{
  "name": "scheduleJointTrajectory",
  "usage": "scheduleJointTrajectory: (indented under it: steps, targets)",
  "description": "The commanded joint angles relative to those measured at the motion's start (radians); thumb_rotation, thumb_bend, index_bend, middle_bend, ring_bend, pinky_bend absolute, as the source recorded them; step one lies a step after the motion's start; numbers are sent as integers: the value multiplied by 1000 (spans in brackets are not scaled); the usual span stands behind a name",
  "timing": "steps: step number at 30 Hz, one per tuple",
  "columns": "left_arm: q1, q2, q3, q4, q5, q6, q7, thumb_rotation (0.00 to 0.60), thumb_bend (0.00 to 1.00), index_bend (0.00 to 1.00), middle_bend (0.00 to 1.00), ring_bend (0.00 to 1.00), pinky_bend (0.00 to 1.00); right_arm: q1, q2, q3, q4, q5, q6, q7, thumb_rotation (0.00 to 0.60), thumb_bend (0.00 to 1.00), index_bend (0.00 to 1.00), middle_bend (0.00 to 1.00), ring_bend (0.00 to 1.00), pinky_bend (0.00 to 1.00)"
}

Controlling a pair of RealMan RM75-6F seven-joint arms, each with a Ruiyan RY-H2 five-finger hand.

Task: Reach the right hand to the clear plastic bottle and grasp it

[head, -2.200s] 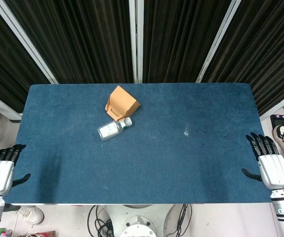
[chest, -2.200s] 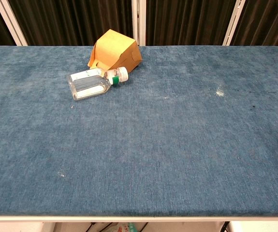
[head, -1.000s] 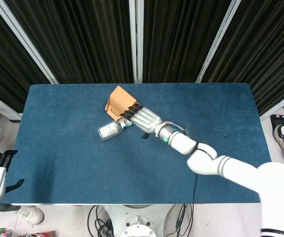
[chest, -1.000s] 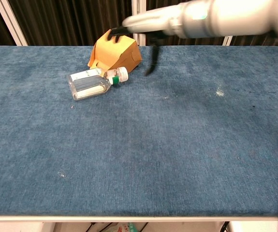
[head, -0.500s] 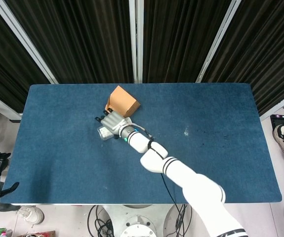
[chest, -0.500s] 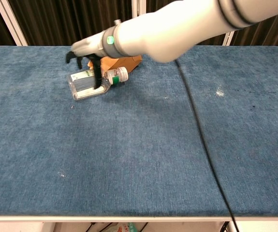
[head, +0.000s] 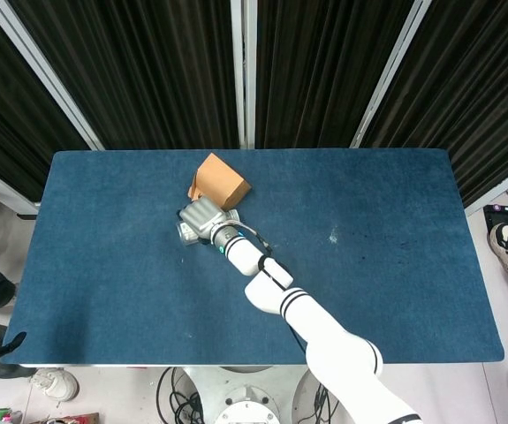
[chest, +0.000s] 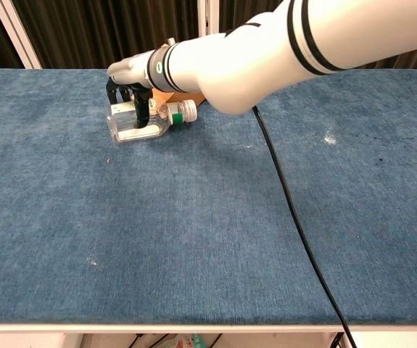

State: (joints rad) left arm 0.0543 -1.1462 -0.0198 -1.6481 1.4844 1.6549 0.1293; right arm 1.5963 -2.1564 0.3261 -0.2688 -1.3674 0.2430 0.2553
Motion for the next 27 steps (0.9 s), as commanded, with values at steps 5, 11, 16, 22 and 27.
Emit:
scheduleJointTrajectory:
  steps: [5,11,16,22,27]
  targets:
    - [-1,1,-7,0,5,0,6,600,13,185,181,202,210,-139,179,-99,-255,-113,239,154,600,357,523,501,332,362]
    - [-15,1,-19,-7,16,-7,27,600,13,185,181,201,210,-305,407,-194,-587,-222,538,219,600,357,524,501,327,364]
    - [-29,3,-24,-22,26,-20,50,600,14,185,181,201,209,-434,566,-251,-851,-285,748,210,600,357,529,503,327,365]
    - [-41,3,-30,-35,27,-33,65,600,14,185,181,201,209,-560,666,-287,-1011,-339,949,129,600,357,538,504,327,370]
    - [-55,2,-36,-42,35,-45,80,600,13,185,181,202,209,-589,689,-288,-1047,-348,977,109,600,357,543,501,327,372]
